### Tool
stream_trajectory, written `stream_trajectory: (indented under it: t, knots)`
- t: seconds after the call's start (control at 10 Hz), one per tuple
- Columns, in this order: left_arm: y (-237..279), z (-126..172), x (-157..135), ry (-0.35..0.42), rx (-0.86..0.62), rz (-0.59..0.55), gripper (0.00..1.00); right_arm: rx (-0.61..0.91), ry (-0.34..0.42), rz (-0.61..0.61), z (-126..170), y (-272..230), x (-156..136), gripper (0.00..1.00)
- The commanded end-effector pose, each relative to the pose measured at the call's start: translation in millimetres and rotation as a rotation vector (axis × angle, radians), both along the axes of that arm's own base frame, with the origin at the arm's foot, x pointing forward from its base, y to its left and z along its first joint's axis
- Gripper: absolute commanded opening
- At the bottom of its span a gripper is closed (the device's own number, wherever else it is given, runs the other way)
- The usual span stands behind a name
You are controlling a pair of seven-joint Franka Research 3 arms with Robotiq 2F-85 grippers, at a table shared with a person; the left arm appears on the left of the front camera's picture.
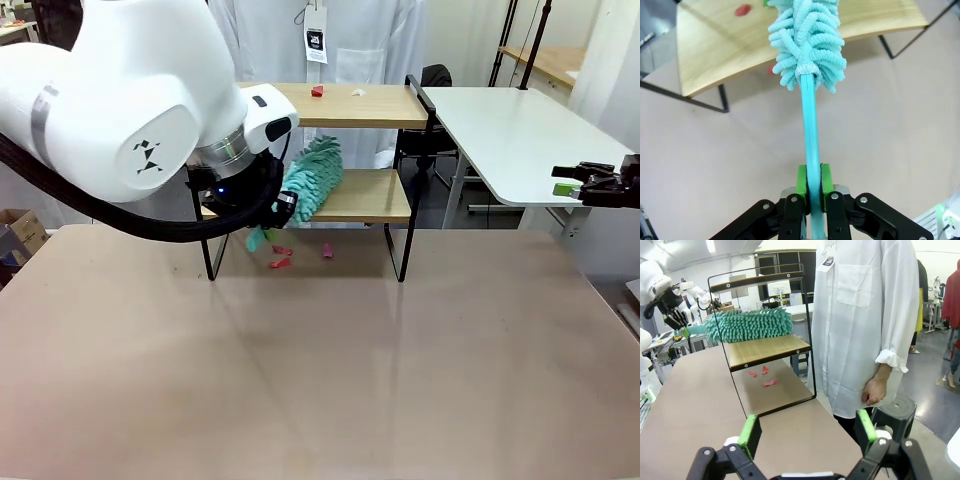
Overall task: Clean the shelf.
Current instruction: Clean the specific section of the Shelf indicated by the human with the Duster.
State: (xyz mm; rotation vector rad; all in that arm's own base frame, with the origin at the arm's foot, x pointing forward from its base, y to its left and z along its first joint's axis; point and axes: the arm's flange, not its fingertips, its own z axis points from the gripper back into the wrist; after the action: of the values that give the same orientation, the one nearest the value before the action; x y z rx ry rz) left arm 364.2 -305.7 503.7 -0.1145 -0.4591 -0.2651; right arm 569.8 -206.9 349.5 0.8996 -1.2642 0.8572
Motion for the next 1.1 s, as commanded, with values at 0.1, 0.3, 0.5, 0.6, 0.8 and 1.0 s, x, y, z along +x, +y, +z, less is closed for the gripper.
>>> stream_trajectory:
  t: [0.1,0.3,0.5,0.6,0.8,1.0]
  knots:
    - [23,-6,-9,-0.022,0.056,0.09,0.13,-0.002,-0.004,0.002,3,2,1,1.0]
    - [48,-8,-10,-0.02,0.108,0.147,0.13,-0.002,-0.004,0.002,3,2,1,1.0]
    - [72,-4,-18,-0.057,0.193,0.235,0.13,-0.002,-0.004,0.002,3,2,1,1.0]
    - [80,2,-26,-0.104,0.233,0.275,0.13,-0.002,-0.004,0.002,3,2,1,1.0]
    - [81,12,-41,-0.187,0.301,0.315,0.13,-0.002,-0.004,0.002,3,2,1,1.0]
    - [65,17,-60,-0.245,0.266,0.193,0.13,-0.002,-0.004,0.002,3,2,1,1.0]
